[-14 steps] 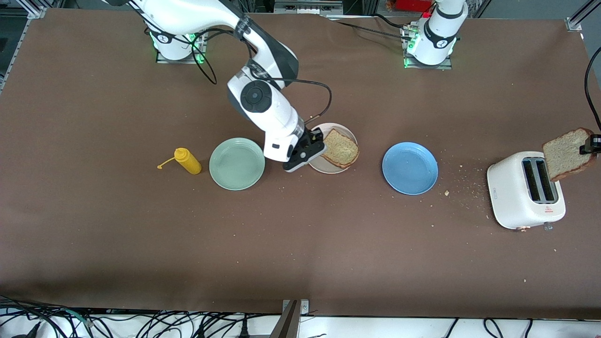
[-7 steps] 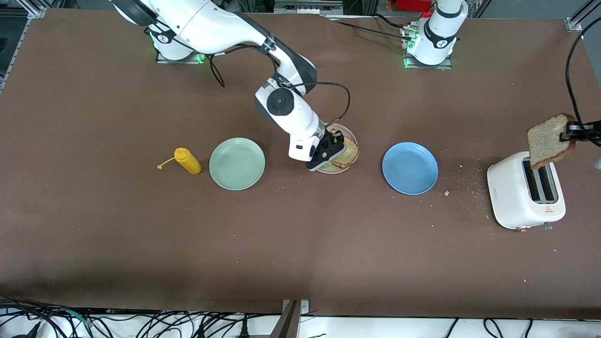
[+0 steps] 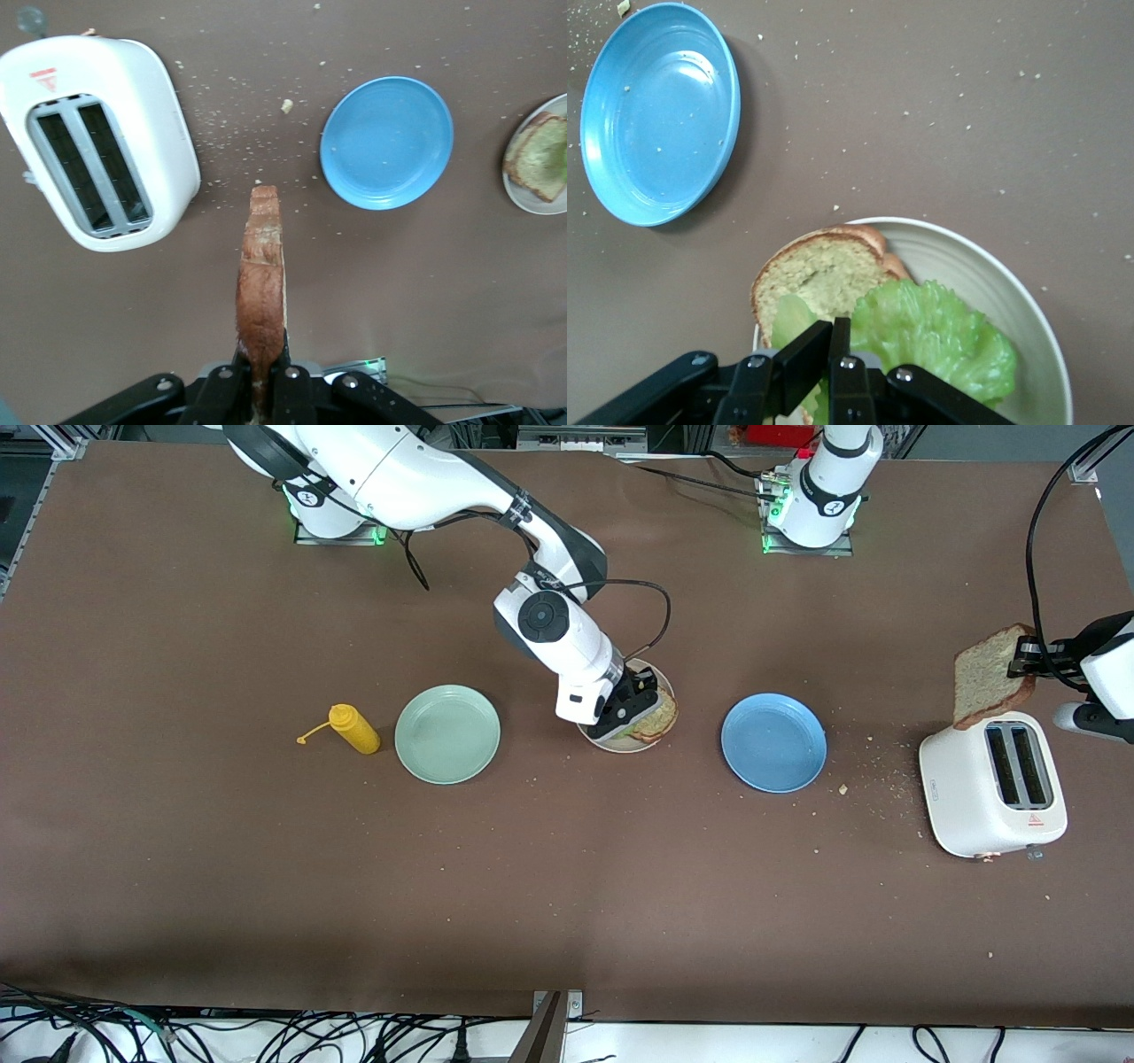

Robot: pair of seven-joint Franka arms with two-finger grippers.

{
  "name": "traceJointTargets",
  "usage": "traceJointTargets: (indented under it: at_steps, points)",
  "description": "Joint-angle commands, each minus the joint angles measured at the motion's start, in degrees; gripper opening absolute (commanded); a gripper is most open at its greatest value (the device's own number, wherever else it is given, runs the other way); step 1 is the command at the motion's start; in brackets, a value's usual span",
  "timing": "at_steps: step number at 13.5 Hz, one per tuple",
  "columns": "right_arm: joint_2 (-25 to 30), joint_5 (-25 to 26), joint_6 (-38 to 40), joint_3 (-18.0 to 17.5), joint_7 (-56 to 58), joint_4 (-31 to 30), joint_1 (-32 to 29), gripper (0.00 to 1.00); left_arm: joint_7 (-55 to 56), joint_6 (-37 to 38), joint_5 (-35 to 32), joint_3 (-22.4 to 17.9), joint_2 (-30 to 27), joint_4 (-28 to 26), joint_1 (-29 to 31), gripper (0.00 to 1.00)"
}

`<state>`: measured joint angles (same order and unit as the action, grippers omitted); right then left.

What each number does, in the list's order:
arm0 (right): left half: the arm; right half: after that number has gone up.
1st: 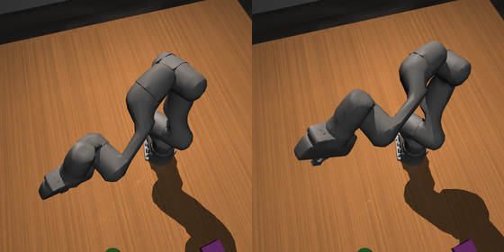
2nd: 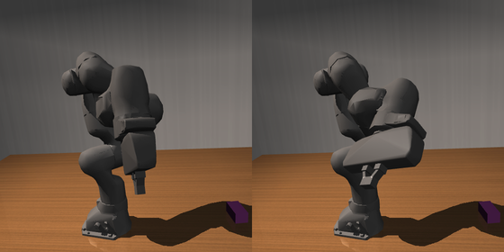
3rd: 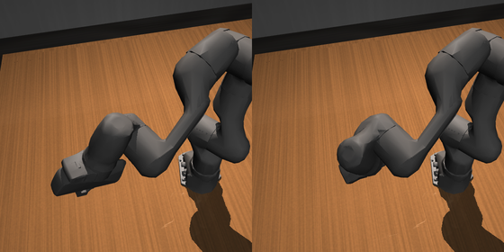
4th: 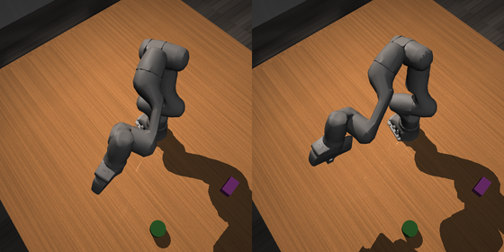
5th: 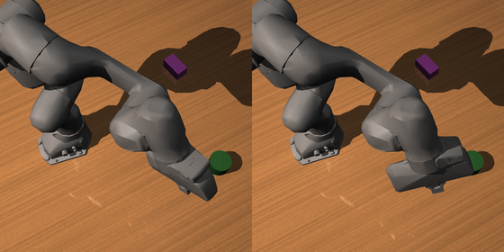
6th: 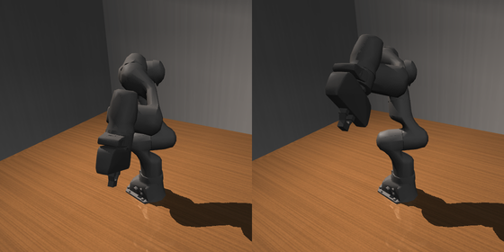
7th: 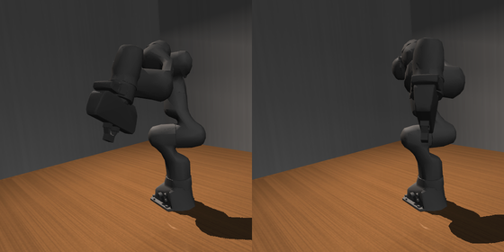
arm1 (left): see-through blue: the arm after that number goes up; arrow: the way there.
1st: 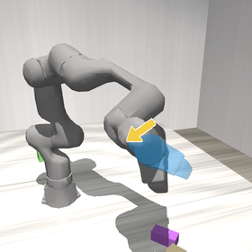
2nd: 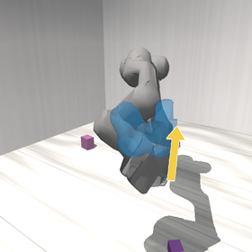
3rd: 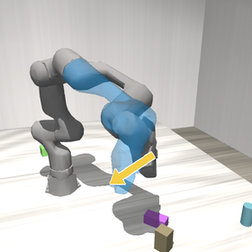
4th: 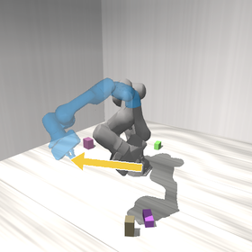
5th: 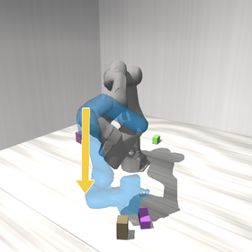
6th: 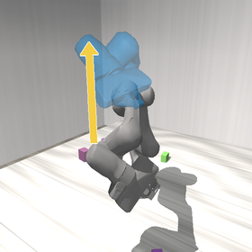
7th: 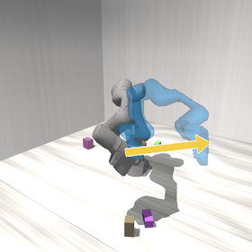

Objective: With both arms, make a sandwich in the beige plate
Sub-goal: 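Lower the lettuce onto the bread and open the right gripper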

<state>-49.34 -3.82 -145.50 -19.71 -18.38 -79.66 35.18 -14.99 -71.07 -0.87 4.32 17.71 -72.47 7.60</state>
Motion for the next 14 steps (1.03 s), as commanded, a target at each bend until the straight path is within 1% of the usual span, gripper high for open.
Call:
traceJointTargets:
  at_steps: [1, 3, 4, 6, 10, 11, 12, 14]
  points:
    - [-0.9, -0.1, 0.2, 0.5, -1.7, 1.9, 1.6, 0.00, -0.8, 2.6, 4.7, 0.1, -0.9, 0.6, 0.2, 0.00]
    - [-1.0, 0.1, 0.1, 0.5, -1.7, 1.6, 2.3, 0.00, -0.9, 2.7, 6.7, 0.5, -0.9, 0.6, 0.2, 0.00]
    - [-1.1, 1.1, 0.0, 0.5, -1.6, 1.3, 2.3, 0.02, -0.8, 2.7, 7.0, 0.9, -0.9, 0.6, 0.2, 0.00]
    - [-1.4, 4.2, -1.9, 1.0, -1.2, 0.8, 2.0, 1.00, -0.9, 2.7, 7.1, 1.0, -0.7, 0.6, 0.2, 0.00]
    - [-0.8, 4.4, -1.8, 1.3, 0.4, 1.0, 1.7, 1.00, -0.9, 2.7, 7.2, 1.0, -0.9, 0.6, 0.2, 0.00]
    - [-0.3, 4.4, -1.7, 1.9, 1.8, 1.0, 1.6, 1.00, -0.9, 2.7, 7.2, 1.0, -0.7, 0.6, 0.2, 0.00]
    - [0.6, 4.3, -1.5, 3.5, 3.9, 0.9, 1.1, 1.00, -0.9, 2.7, 7.2, 1.0, -0.7, 0.6, 0.2, 0.00]
    - [3.6, 3.9, 4.4, 3.8, 5.6, 0.6, -1.0, 1.00, -0.9, 2.7, 7.2, 1.0, -0.9, 0.6, 0.3, 0.00]
